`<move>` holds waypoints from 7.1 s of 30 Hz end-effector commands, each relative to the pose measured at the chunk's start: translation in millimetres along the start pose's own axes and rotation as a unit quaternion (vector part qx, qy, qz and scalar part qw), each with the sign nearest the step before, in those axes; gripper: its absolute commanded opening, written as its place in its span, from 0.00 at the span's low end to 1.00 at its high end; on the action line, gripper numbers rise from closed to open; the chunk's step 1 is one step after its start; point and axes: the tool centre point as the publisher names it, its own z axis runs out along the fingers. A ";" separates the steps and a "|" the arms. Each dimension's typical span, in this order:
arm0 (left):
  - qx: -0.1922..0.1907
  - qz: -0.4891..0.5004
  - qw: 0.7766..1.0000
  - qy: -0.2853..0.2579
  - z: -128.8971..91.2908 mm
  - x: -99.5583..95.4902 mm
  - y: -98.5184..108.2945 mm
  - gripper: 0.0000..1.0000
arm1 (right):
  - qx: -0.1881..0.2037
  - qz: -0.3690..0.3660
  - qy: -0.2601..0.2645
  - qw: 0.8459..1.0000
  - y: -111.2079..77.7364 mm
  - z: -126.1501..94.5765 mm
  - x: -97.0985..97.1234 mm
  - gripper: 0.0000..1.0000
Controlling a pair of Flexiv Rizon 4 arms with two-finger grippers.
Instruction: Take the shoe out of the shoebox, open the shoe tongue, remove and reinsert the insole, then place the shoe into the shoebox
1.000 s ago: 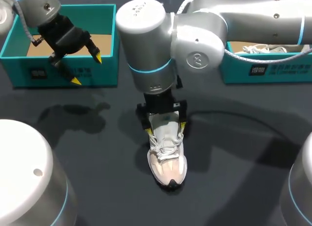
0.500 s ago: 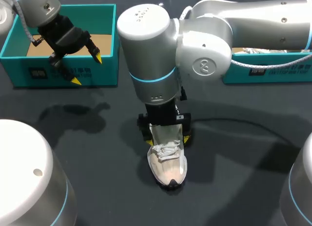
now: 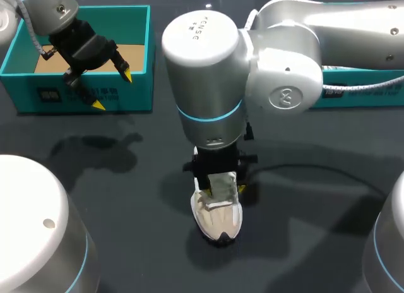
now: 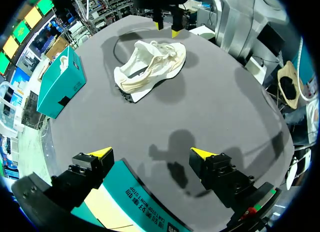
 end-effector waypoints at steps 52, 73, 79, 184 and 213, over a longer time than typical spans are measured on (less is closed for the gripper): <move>-0.002 0.000 1.000 0.001 -0.4 0.3 -0.3 1.00 | -0.073 -0.210 -0.002 0.975 92.0 0.3 3.6 0.73; -0.002 0.000 1.000 0.001 -0.4 0.3 -0.3 1.00 | -0.123 -0.604 0.053 0.785 110.0 -36.2 -13.9 1.00; -0.002 0.000 1.000 0.001 -0.4 0.3 -0.3 1.00 | -0.108 -0.686 0.033 0.719 140.4 -25.8 -7.3 1.00; -0.002 0.000 1.000 0.001 -0.4 0.3 -0.3 1.00 | -0.081 -0.660 0.002 0.747 218.6 -17.2 -63.0 0.00; -0.002 0.000 1.000 0.001 -0.4 0.3 -0.3 1.00 | -0.065 -0.653 -0.038 0.754 276.8 -114.7 -157.7 0.00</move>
